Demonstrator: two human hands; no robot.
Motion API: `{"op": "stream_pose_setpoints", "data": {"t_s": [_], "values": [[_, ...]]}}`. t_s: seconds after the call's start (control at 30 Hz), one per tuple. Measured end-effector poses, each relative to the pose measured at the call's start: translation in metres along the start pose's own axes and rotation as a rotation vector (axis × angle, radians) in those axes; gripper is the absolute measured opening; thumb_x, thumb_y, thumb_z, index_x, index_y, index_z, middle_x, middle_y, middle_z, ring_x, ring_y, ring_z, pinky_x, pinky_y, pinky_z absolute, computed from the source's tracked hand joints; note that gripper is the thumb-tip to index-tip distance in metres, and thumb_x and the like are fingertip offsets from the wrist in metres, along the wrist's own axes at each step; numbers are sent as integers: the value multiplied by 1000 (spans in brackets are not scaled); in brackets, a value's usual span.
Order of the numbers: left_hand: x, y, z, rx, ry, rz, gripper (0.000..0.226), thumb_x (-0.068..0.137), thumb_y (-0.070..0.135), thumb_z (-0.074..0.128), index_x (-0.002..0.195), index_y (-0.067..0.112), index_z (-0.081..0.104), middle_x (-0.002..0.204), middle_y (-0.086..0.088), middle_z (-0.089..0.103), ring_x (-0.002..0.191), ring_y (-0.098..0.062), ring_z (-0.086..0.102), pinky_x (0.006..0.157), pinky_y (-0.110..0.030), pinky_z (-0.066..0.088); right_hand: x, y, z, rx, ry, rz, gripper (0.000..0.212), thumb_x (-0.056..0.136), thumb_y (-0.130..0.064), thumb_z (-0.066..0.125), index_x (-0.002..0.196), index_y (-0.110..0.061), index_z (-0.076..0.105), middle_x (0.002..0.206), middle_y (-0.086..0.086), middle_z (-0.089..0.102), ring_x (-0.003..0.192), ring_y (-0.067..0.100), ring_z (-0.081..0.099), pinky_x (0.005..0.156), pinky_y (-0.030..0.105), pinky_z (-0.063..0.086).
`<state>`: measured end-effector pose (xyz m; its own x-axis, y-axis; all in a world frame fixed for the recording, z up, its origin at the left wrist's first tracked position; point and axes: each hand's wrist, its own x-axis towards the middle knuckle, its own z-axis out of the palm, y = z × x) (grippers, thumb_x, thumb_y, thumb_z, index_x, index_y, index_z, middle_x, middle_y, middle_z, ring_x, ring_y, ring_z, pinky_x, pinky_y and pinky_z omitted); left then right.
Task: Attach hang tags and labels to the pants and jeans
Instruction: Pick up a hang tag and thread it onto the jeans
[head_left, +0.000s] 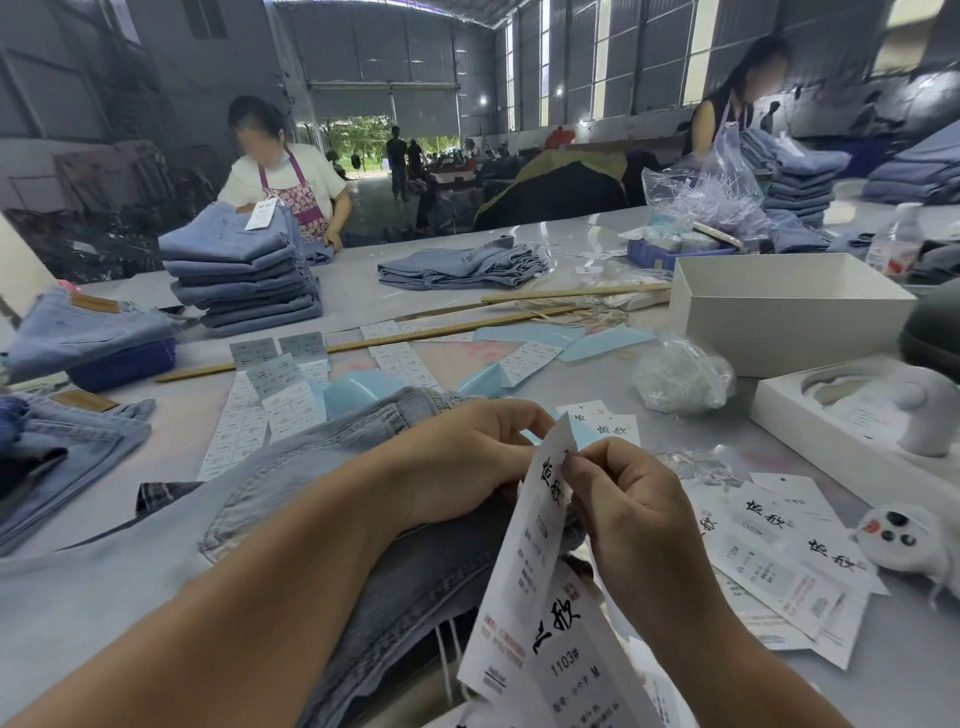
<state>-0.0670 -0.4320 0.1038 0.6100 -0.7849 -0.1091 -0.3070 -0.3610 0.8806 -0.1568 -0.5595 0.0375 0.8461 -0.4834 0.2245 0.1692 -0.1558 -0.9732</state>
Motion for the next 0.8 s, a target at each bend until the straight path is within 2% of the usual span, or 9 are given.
{"op": "stream_pose_setpoints", "data": {"t_s": [0.07, 0.23, 0.3, 0.4, 0.47, 0.57, 0.67, 0.73, 0.8], "values": [[-1, 0, 0, 59, 41, 17, 14, 94, 28, 65, 101, 16, 67, 94, -9, 75, 91, -37, 69, 94, -56, 50, -1, -1, 1, -13, 2, -13, 28, 95, -26, 60, 74, -8, 63, 58, -5, 60, 53, 7, 56, 50, 20, 47], [-1, 0, 3, 115, 70, 50, 9, 97, 27, 61, 98, 19, 64, 88, -5, 76, 77, -16, 63, 89, -49, 51, -1, -3, 1, -35, 6, -36, 28, 94, -25, 59, 73, -7, 62, 57, -2, 58, 52, 10, 54, 50, 24, 46], [-2, 0, 3, 111, 72, 55, 10, 97, 25, 61, 98, 16, 64, 90, -8, 75, 79, -22, 64, 90, -52, 50, -2, -3, 0, -31, -1, -41, 28, 95, -24, 59, 73, -7, 62, 57, -1, 58, 52, 9, 54, 49, 22, 45], [-2, -1, 3, 88, 74, 48, 12, 95, 21, 63, 101, 10, 64, 97, -15, 73, 96, -41, 65, 95, -59, 48, -3, -4, 0, -28, -12, -43, 28, 94, -23, 59, 73, -5, 63, 56, -2, 59, 49, 5, 54, 47, 16, 43], [-1, -2, 3, 65, 73, 52, 17, 89, 21, 63, 100, 7, 65, 97, -15, 73, 96, -43, 65, 95, -59, 48, -4, -4, 0, -26, -23, -41, 27, 94, -22, 59, 74, -4, 63, 55, -3, 58, 47, 4, 54, 46, 15, 43], [0, -3, 3, 49, 81, 51, 13, 81, 21, 56, 86, 12, 65, 78, -2, 70, 72, -20, 63, 75, -43, 51, -4, -4, 0, 37, -44, -17, 26, 95, -18, 59, 74, -2, 61, 54, -5, 58, 47, 5, 55, 45, 16, 43], [-1, -1, 5, 28, 111, 29, 13, 77, 21, 49, 77, 12, 58, 62, 5, 63, 58, -10, 55, 57, -23, 43, -5, -4, -3, 47, -56, -17, 22, 94, -11, 59, 74, 0, 60, 51, -9, 58, 44, 2, 54, 42, 13, 42], [0, 0, 6, 15, 144, 27, 16, 86, 12, 45, 71, 11, 50, 52, 8, 58, 48, -6, 49, 47, -17, 37, -5, -4, -4, 59, -49, -9, 18, 93, -7, 57, 76, -2, 61, 50, -9, 56, 43, 1, 50, 41, 14, 39], [1, -1, 7, 40, 171, 33, 26, 92, 6, 42, 68, 13, 49, 50, 9, 54, 46, -6, 46, 47, -18, 35, -4, -6, -5, 43, -27, -24, 17, 94, -9, 56, 79, -10, 64, 55, -8, 57, 46, 3, 51, 43, 18, 40]]}}
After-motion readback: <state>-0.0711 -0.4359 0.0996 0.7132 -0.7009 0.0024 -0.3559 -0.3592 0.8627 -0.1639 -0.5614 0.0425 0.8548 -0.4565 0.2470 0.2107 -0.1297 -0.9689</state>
